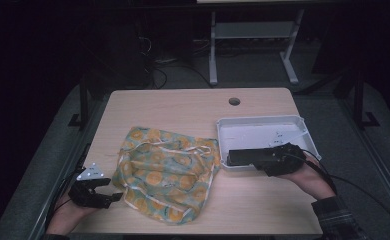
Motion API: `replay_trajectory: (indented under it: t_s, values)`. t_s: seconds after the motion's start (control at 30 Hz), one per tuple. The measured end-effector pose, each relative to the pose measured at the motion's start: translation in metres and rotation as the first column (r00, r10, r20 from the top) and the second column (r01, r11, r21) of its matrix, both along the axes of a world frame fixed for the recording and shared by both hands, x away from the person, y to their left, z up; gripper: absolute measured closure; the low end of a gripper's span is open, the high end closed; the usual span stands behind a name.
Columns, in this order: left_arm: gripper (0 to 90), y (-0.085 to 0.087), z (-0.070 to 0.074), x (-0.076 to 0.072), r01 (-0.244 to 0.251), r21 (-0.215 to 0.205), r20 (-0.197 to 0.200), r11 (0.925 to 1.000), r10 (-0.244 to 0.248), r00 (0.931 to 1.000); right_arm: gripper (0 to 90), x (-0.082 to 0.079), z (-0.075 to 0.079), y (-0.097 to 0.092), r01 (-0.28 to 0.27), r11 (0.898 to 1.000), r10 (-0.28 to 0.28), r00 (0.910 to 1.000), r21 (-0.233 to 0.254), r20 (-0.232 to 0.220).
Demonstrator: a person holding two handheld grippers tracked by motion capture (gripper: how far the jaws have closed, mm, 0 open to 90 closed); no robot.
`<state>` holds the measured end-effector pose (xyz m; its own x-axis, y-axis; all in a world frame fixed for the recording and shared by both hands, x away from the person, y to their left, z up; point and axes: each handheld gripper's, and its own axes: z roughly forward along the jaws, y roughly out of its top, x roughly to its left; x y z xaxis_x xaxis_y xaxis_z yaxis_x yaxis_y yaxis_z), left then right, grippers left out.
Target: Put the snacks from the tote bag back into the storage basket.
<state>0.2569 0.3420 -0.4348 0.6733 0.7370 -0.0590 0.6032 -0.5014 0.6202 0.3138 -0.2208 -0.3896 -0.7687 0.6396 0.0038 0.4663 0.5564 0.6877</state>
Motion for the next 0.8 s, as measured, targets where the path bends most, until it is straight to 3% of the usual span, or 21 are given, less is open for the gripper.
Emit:
replay_trajectory:
  t_s: [0.23,0.4,0.57,0.8]
  values:
    - [25.0,0.000,0.001,-0.001,0.003,-0.008,0.007,1.0000,-0.003,1.0000,29.6,-0.016,-0.008,0.006,-0.025,0.999,0.025,0.9997,0.021,0.010]
    - [24.9,-0.001,0.003,-0.002,0.009,-0.014,0.012,0.9999,-0.009,0.9999,24.6,-0.030,-0.022,0.009,-0.029,0.998,0.030,0.9993,0.048,-0.021]
    - [24.9,-0.002,0.005,-0.003,0.006,-0.026,0.017,0.9996,-0.005,0.9998,22.4,-0.040,-0.036,0.009,-0.037,0.999,0.038,0.9986,0.027,-0.038]
    - [24.8,-0.007,0.005,-0.004,0.014,-0.028,0.015,0.9995,-0.014,0.9998,15.8,-0.045,-0.046,0.012,-0.043,0.998,0.045,0.9986,0.039,-0.029]
